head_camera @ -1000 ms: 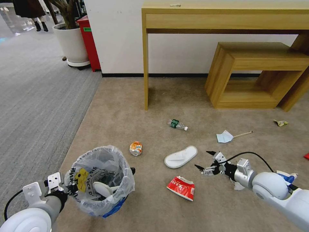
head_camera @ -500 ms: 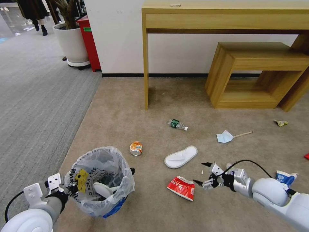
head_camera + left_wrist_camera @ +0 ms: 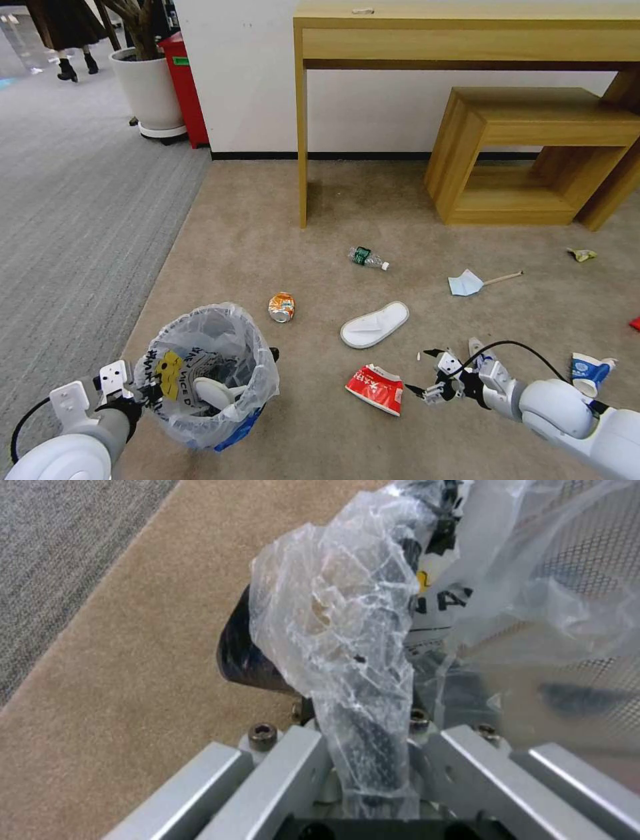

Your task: Pick up the trash bin and place the garbage on the floor into it.

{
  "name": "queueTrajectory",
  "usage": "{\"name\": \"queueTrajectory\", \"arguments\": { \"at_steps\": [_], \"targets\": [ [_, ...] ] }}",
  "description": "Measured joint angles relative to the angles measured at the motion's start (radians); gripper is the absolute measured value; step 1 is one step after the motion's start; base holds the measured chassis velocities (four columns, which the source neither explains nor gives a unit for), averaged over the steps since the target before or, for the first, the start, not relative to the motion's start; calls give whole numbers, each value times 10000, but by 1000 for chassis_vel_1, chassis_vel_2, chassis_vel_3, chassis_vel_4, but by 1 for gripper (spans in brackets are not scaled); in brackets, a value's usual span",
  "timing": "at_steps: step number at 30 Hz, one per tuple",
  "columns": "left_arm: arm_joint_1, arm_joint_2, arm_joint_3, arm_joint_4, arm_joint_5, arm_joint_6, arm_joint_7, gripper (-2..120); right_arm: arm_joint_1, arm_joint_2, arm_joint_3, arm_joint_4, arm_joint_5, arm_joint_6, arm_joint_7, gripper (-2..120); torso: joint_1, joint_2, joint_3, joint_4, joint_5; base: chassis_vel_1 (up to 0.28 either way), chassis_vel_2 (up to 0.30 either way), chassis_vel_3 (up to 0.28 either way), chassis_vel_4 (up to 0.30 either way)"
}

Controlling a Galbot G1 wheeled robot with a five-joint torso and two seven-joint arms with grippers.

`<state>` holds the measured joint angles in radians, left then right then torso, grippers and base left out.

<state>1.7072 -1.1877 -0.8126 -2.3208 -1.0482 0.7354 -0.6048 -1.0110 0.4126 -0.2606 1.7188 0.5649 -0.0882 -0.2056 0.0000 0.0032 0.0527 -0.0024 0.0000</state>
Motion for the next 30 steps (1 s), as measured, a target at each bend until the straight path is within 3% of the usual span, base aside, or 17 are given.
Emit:
{"name": "queueTrajectory", "arguments": {
  "at_steps": [30],
  "targets": [
    [-75, -102, 68, -93, -10, 0, 35, 1, 568, 1081, -796, -1850, -250, 595, -220, 100, 0, 0, 0, 0, 0, 0, 0, 0, 0]
  ]
}}
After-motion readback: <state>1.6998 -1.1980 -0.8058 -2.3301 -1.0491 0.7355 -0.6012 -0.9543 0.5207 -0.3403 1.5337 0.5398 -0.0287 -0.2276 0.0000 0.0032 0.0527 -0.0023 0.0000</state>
